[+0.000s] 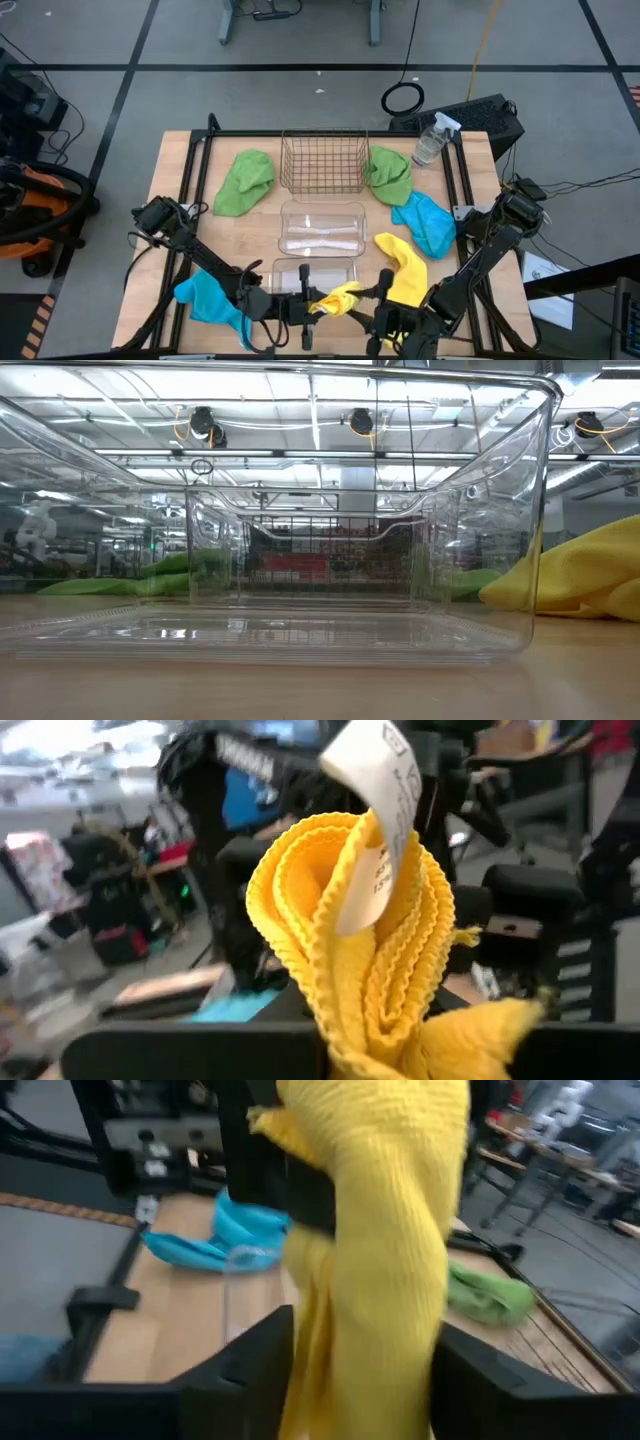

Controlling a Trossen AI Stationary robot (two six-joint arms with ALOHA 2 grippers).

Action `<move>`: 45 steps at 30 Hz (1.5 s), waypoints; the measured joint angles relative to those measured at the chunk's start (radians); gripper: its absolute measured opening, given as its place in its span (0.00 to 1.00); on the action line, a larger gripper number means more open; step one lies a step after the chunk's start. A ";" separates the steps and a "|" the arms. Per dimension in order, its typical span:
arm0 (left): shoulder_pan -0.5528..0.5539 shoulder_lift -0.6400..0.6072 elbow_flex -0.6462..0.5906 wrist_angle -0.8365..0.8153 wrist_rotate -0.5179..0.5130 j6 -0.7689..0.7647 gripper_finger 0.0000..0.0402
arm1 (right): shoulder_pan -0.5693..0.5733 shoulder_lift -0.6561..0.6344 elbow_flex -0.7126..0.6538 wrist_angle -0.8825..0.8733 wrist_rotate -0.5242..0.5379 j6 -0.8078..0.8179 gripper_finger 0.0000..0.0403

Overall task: Sort microfiber towel by color & place in baskets
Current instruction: Put the left yellow towel into the bottom transparent bin

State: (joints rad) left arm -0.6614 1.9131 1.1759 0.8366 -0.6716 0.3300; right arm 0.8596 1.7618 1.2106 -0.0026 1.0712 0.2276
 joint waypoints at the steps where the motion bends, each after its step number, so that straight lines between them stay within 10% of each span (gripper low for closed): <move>1: -0.002 -0.015 0.000 -0.042 -0.017 -0.023 0.08 | 0.007 0.000 0.000 -0.044 0.012 0.041 0.50; 13: 0.063 -0.139 0.000 -0.649 -0.036 -0.455 0.08 | 0.077 0.000 0.000 -0.259 0.024 0.280 0.59; 27: 0.124 -0.066 -0.007 -0.604 0.106 -0.609 0.08 | 0.084 0.000 0.000 -0.263 0.025 0.259 0.52; 45: 0.030 -0.050 -0.006 -0.560 -0.001 -0.203 0.09 | 0.085 0.000 0.000 -0.263 0.024 0.288 0.52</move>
State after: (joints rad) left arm -0.6309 1.8633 1.1702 0.2765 -0.6721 0.1268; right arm 0.9443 1.7618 1.2106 -0.2652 1.0950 0.5152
